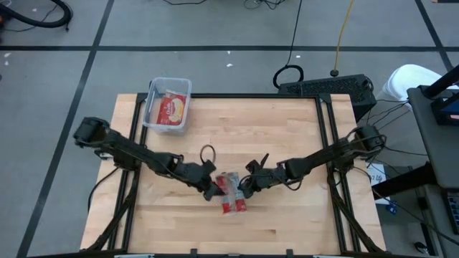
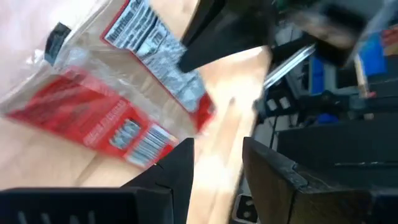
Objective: Sort popcorn bags into baskets
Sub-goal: Put the red popcorn bag into the transparent container
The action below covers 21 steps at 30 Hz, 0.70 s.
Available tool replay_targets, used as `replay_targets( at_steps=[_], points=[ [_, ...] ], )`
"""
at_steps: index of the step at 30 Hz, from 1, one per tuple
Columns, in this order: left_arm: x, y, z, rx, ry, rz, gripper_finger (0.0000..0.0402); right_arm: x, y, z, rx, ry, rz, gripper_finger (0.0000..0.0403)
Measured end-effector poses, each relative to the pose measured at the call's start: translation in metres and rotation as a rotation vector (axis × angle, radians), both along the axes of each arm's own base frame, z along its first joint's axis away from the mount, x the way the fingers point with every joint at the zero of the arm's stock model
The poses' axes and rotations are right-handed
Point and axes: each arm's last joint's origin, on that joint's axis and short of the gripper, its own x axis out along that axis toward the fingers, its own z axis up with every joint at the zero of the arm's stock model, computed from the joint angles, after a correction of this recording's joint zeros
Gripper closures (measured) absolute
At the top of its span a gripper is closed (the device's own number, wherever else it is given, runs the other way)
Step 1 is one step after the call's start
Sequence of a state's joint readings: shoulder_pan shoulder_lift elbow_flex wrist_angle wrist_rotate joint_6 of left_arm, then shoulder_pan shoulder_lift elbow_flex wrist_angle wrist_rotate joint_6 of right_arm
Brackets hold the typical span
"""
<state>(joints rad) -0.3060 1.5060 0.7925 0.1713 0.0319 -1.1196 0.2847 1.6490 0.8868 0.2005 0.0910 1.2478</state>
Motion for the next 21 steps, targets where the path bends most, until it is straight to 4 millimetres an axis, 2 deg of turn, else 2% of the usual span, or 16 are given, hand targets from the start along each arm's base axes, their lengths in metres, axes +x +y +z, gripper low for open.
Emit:
replay_targets(
  at_steps=[9, 11, 16, 21],
  points=[
    [-0.033, 0.033, 0.054, 0.047, -0.083, 0.088, 0.0261, -0.032, -0.016, 0.051, -0.193, -0.036, -0.023, 0.0403],
    [-0.041, 0.039, 0.059, 0.071, -0.076, 0.115, 0.0261, -0.043, -0.021, 0.06, -0.25, -0.02, -0.045, 0.0403],
    [-0.046, 0.05, 0.066, 0.109, -0.098, 0.191, 0.0261, -0.074, -0.034, 0.078, -0.449, 0.053, -0.087, 0.0403],
    [-0.045, 0.052, 0.065, 0.094, -0.093, 0.223, 0.0261, -0.088, -0.038, 0.091, -0.773, 0.054, 0.053, 0.0403]
  ],
)
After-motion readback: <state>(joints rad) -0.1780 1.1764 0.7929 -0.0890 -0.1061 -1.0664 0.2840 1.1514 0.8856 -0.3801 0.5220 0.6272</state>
